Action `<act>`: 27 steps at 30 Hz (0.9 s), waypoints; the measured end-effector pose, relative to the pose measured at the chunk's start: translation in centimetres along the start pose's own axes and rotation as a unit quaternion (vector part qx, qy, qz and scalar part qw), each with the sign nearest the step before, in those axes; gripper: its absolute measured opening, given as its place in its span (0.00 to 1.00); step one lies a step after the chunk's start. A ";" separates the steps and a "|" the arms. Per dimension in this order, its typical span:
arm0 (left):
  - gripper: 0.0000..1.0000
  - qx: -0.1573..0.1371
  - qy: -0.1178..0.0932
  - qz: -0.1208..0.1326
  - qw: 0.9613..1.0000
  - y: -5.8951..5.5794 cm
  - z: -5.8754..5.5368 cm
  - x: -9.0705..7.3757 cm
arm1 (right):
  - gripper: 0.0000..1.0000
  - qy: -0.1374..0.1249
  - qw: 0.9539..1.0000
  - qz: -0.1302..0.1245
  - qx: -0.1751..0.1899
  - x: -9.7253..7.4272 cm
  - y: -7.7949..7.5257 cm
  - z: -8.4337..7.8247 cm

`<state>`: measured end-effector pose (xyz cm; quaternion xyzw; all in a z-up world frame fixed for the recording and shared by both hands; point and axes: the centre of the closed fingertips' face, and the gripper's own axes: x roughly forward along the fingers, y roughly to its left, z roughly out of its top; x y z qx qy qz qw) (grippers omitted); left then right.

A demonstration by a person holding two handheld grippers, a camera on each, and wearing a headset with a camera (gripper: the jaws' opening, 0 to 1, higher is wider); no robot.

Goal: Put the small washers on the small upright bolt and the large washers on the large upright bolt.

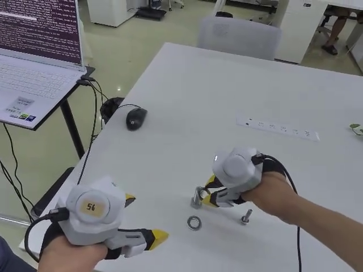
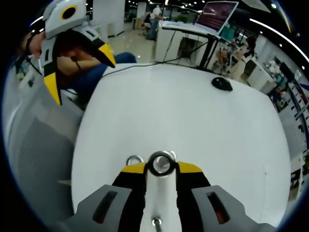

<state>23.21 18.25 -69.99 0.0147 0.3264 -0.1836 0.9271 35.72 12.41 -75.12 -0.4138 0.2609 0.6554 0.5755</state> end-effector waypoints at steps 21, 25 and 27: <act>0.64 -0.008 0.000 0.006 1.000 0.6 -0.4 -0.2 | 0.24 0.024 1.000 0.009 0.012 1.6 -1.0 -0.1; 0.64 -0.009 0.000 0.007 1.000 0.7 -0.5 -0.2 | 0.24 0.029 0.999 0.013 0.018 2.0 -1.0 -0.2; 0.64 -0.008 0.000 0.007 1.000 0.7 -0.5 -0.2 | 0.24 0.033 0.999 0.016 0.022 2.2 -1.0 -0.3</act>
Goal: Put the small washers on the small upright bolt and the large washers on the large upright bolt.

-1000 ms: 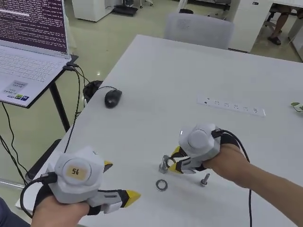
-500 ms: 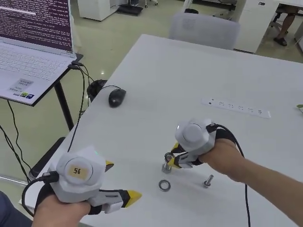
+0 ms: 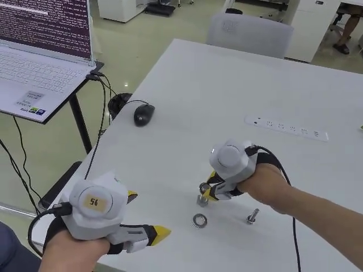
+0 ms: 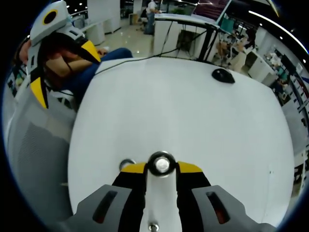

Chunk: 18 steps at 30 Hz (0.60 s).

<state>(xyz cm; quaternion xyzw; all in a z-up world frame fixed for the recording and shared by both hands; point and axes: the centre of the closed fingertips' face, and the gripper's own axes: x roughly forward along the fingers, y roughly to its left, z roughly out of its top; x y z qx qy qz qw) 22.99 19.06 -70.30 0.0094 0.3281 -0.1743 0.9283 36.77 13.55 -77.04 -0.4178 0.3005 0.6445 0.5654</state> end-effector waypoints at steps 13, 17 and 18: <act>0.64 -0.002 0.001 0.000 1.000 -0.1 -0.1 -0.1 | 0.24 0.027 0.999 0.011 0.015 2.3 0.2 -1.0; 0.64 -0.002 0.002 0.000 1.000 -0.1 -0.2 -0.1 | 0.24 0.032 0.999 0.013 0.027 3.1 0.3 -1.5; 0.64 -0.002 0.002 0.000 1.000 -0.1 -0.2 -0.1 | 0.24 0.033 0.999 0.011 0.039 3.2 0.4 -1.7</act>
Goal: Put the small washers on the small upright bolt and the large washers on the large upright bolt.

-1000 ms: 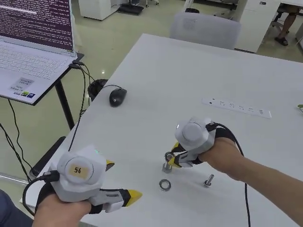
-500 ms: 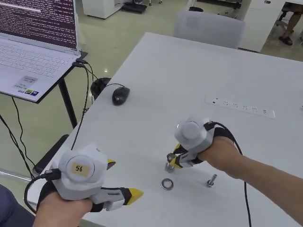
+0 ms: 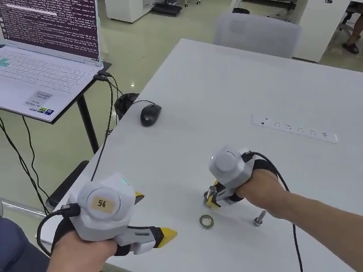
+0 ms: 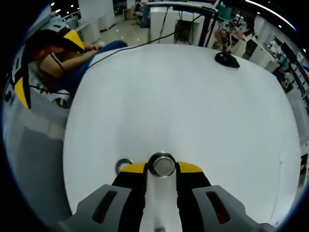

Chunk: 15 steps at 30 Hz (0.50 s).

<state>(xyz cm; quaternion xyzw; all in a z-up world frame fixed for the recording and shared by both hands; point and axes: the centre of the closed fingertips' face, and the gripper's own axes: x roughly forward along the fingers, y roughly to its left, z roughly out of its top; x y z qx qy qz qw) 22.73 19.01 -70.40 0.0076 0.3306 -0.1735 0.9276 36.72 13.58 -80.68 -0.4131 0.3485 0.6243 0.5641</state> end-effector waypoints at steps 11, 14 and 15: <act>0.64 0.003 0.001 0.001 1.000 0.0 0.2 0.1 | 0.25 -0.001 1.000 -0.006 0.021 -0.1 0.4 -1.1; 0.64 0.002 0.001 0.000 1.000 -0.1 0.2 0.1 | 0.26 -0.001 0.999 -0.006 0.040 -0.3 0.5 -2.2; 0.64 0.003 0.002 0.000 1.000 -0.1 0.2 0.1 | 0.26 -0.001 0.999 -0.005 0.044 -0.4 0.6 -2.5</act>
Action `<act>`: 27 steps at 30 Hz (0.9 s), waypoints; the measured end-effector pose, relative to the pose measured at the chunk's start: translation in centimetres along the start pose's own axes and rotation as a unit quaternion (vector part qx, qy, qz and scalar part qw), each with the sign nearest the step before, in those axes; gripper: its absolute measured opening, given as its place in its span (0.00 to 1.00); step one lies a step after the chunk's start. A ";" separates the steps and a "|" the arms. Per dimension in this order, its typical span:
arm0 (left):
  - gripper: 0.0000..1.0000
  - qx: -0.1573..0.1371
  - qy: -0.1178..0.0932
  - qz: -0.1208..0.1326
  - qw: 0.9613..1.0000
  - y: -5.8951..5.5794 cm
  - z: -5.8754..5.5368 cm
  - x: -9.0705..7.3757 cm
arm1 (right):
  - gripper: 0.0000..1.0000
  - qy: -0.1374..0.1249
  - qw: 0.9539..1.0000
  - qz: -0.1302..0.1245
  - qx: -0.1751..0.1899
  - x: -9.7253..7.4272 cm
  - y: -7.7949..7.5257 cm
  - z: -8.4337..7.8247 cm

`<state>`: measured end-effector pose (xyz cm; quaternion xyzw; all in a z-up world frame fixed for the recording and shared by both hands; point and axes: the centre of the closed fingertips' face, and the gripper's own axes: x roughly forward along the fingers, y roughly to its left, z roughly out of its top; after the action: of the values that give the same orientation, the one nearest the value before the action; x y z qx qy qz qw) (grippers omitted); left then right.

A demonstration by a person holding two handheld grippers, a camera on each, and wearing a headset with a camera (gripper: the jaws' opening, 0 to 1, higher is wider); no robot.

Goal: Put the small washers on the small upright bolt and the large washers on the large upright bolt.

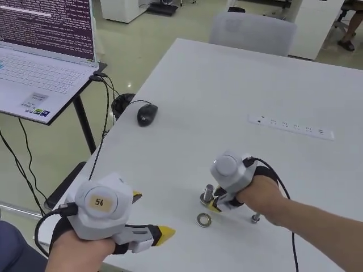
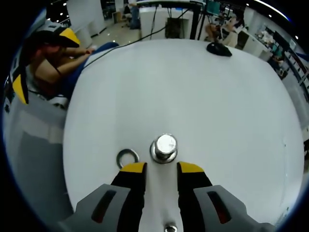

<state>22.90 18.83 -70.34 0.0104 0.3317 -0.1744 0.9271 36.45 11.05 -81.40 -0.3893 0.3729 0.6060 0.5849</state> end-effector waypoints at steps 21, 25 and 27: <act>0.64 0.004 0.000 -0.004 1.000 -0.6 0.1 0.2 | 0.24 -0.010 0.998 0.049 -0.033 0.4 4.7 -1.6; 0.64 0.004 0.000 -0.003 1.000 -0.6 0.1 0.1 | 0.22 -0.014 0.996 0.064 -0.055 0.8 6.0 -0.9; 0.64 0.003 -0.001 -0.003 1.000 -0.6 0.1 0.1 | 0.21 -0.016 0.995 0.072 -0.064 0.9 6.7 -0.5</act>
<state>22.87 18.26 -70.26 0.0120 0.3307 -0.1781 0.9267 29.71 10.76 -82.48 -0.3877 0.3513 0.6756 0.5196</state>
